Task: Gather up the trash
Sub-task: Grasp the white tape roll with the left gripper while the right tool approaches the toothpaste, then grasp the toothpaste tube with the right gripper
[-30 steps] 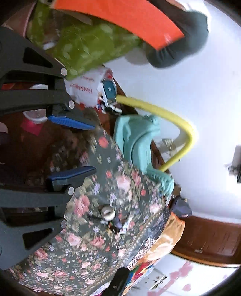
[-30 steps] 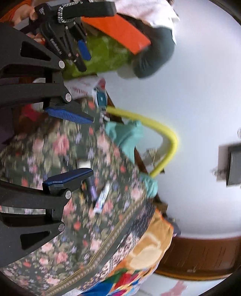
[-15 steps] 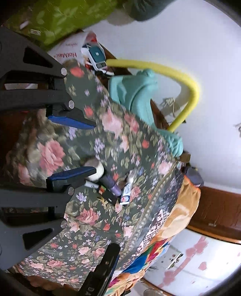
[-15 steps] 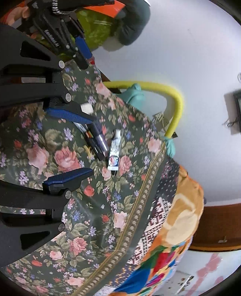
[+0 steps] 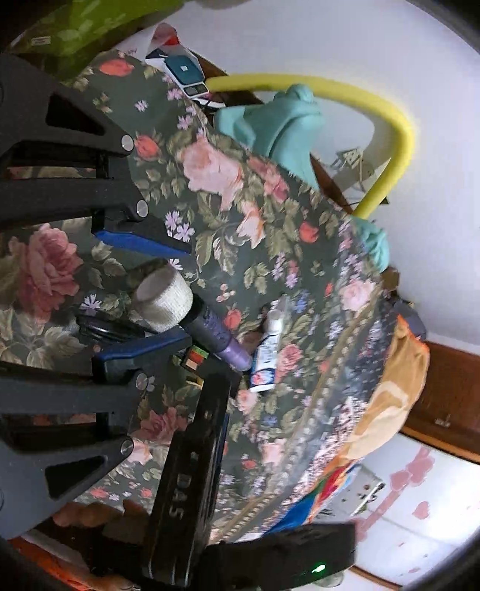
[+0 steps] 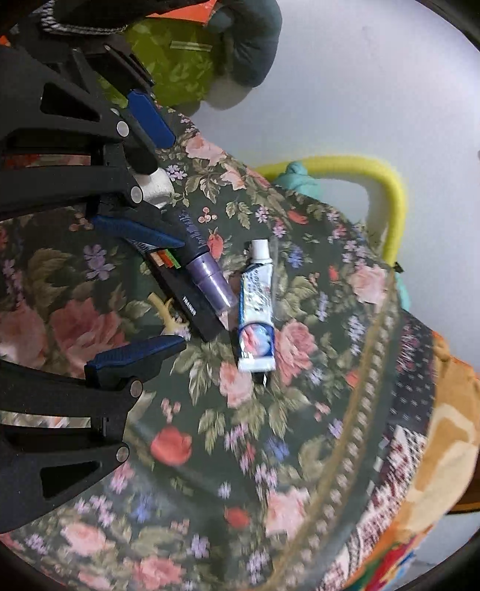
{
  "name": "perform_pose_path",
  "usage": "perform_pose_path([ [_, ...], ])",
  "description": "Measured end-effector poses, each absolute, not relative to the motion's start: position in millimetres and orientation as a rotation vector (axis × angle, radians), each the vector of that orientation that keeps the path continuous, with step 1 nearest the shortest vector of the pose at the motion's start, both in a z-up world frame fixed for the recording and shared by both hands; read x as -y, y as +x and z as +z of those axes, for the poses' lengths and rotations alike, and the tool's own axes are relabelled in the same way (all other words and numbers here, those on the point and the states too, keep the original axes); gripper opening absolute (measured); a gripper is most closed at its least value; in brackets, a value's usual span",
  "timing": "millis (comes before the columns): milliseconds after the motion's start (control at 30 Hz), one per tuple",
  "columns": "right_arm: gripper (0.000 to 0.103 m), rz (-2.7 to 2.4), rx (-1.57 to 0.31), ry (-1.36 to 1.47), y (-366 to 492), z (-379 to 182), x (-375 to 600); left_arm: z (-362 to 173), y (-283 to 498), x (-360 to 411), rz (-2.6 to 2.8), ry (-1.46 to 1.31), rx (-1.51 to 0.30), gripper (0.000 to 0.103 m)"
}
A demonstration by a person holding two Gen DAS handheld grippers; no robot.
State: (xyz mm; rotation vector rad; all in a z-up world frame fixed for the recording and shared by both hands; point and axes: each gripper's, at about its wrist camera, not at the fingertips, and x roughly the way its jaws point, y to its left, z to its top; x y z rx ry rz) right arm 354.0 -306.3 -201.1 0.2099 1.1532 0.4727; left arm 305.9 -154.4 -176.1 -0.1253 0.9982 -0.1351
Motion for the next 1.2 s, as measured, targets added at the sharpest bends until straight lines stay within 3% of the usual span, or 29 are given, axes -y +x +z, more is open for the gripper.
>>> perform_pose_path([
  [133,0.039,0.488,-1.163,0.229,359.3,-212.3,299.5,-188.6,314.0,152.2,-0.170,-0.149,-1.033,0.041],
  [433,0.036,0.489,-1.135,0.202,364.3,-216.4,295.3,-201.6,321.6,155.1,-0.206,-0.184,-1.059,0.038],
  [567,0.007,0.488,-1.158,0.194,364.2,-219.8,300.6,-199.1,319.6,153.7,-0.212,-0.192,-1.052,0.038],
  [600,0.006,0.492,-1.169,0.208,364.8,-221.8,302.0,-198.2,318.7,152.6,-0.212,-0.197,-1.051,0.037],
  [900,0.007,0.467,-1.088,0.032,351.1,-198.8,305.3,-174.9,306.0,137.0,-0.181,-0.198,-0.996,0.037],
  [933,0.010,0.472,-1.087,-0.003,354.0,-196.6,302.1,-173.6,305.8,135.6,-0.175,-0.196,-0.995,0.037],
  [1033,0.040,0.494,-1.072,-0.151,364.2,-193.7,287.9,-170.7,306.5,130.8,-0.170,-0.206,-0.998,0.037],
  [1200,0.042,0.503,-1.005,-0.424,379.7,-203.1,263.3,-172.9,306.5,127.2,-0.167,-0.213,-1.008,0.037],
])
